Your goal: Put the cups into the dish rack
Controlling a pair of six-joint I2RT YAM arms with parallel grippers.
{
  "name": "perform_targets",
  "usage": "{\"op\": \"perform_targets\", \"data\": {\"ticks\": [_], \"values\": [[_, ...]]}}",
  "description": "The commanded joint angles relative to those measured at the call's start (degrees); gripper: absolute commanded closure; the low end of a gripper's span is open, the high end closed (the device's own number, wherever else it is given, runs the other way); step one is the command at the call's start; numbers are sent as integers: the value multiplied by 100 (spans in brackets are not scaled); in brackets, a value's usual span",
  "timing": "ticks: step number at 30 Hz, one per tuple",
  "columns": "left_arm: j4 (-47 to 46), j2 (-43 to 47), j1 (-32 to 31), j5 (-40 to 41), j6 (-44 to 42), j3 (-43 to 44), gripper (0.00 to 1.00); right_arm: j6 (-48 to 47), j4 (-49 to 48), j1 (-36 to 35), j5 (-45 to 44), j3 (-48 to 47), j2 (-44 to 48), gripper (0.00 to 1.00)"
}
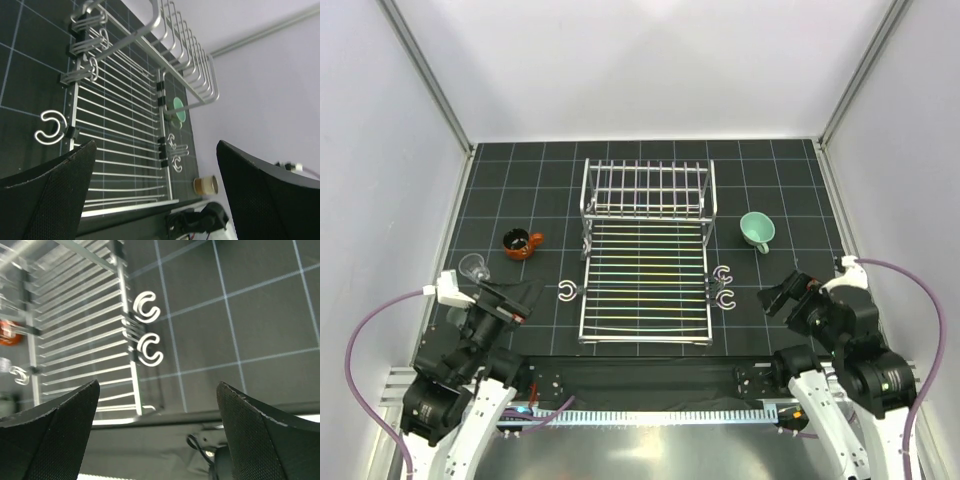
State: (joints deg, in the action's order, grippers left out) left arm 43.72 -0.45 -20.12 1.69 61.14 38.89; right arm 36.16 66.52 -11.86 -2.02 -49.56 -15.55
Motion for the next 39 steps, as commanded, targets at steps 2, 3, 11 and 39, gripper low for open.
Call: {"op": "perform_targets", "data": {"ticks": [2,3,11,39], "values": [[109,72,34,-890,-647,329,0,-653,29,17,131,-264,-781,2],[171,62,26,-934,-665,373,0,-794,-173,25,428,-326,-878,2],[794,-148,8,-1109,-797,891,0,-1295,-253,17,-544,-1371,-2370,2],[1781,-246,-159,-837,-1447,1568,8,-2070,-2679,597,-282,-3543,-8049,41]]}}
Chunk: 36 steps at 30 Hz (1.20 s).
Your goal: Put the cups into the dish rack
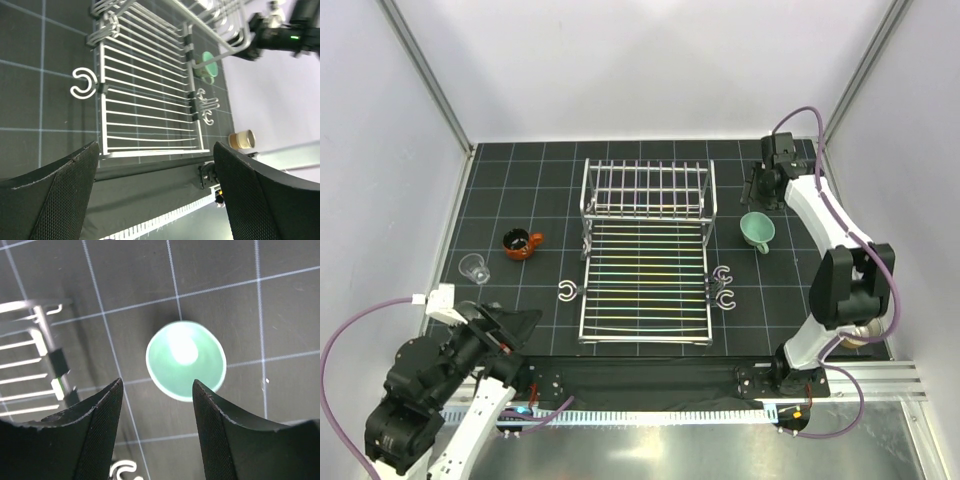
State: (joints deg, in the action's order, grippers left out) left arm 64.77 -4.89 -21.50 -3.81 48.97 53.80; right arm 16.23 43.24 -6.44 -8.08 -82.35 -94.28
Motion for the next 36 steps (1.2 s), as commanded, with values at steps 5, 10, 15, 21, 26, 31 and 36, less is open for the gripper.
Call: {"op": "perform_targets", "data": {"ticks": [5,10,15,21,26,31,36], "values": [[-378,225,-21,-462,-353,227,30,-120,-562,-7,465,-115,-547,41],[-150,207,-21,-445,-388,447,42,-181,-528,-94,369,-194,-872,40],[53,181,-21,-515,-388,631,32,-208,-510,-95,166,50,-1049,41],[44,172,-21,-655,-379,676,25,-208,-712,-103,139,456,-1040,45],[27,137,-21,-919,-283,623,25,-217,-782,-95,96,500,-1163,53],[-43,32,-30,-1191,-283,561,29,-199,-712,-95,-18,386,-1233,88],[-324,-153,-21,-1911,-292,246,34,11,-432,-51,42,35,-1111,96]]}}
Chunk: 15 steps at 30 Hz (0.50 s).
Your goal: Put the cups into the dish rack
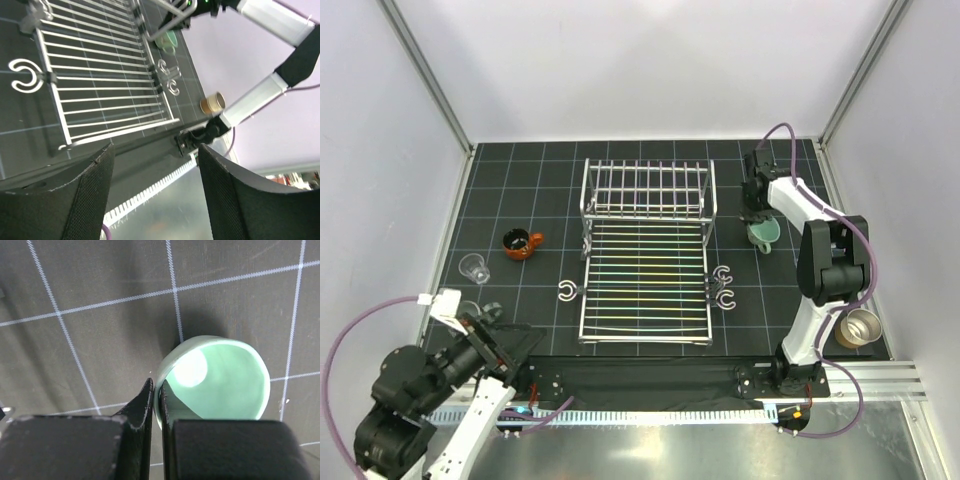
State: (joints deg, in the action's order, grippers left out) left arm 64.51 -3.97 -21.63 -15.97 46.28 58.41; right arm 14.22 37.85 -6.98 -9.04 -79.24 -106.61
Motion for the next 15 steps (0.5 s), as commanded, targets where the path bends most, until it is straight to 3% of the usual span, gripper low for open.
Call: {"op": "perform_targets", "data": {"ticks": [1,4,9,15], "values": [[-516,-254,-8,-836,21,-312,34,335,161,-48,244,-319,453,96],[-816,-167,-8,-1241,424,-724,35,598,65,-198,350,-346,1201,96],[-2098,98,-8,-1952,1416,-1551,31,591,188,-225,420,-601,2878,96],[-2557,-551,1,-2174,1323,-1799,32,748,496,-224,1350,-1313,4059,96]]}}
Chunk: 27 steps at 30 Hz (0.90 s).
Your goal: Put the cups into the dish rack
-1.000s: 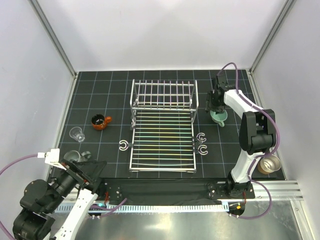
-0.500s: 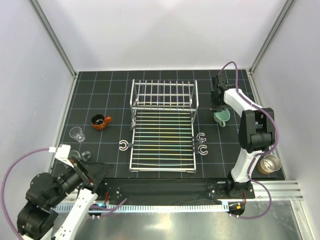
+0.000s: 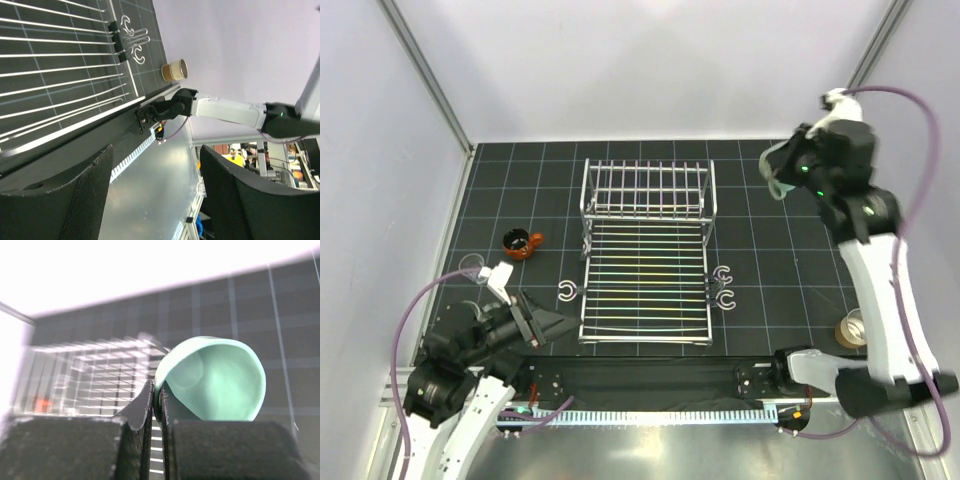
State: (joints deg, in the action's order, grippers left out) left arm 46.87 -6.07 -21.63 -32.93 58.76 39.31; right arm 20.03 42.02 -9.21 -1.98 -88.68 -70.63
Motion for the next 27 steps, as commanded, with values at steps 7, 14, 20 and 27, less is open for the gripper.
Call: {"op": "perform_targets", "data": {"ticks": [7,14,20,27], "values": [[-1566,-1748,1,-373,-417,1051,27,3064,-2386,-97,4159,1104,1795,96],[-3801,-2179,-8,-398,527,614,19,4737,-4130,-467,4732,2486,2509,96],[-5126,-2750,-218,-557,646,287,10,6386,-6053,-608,4847,3496,2809,96],[-5241,-3980,-1255,-65,223,1043,11,6655,-6541,-1021,4461,3841,2800,96]]}}
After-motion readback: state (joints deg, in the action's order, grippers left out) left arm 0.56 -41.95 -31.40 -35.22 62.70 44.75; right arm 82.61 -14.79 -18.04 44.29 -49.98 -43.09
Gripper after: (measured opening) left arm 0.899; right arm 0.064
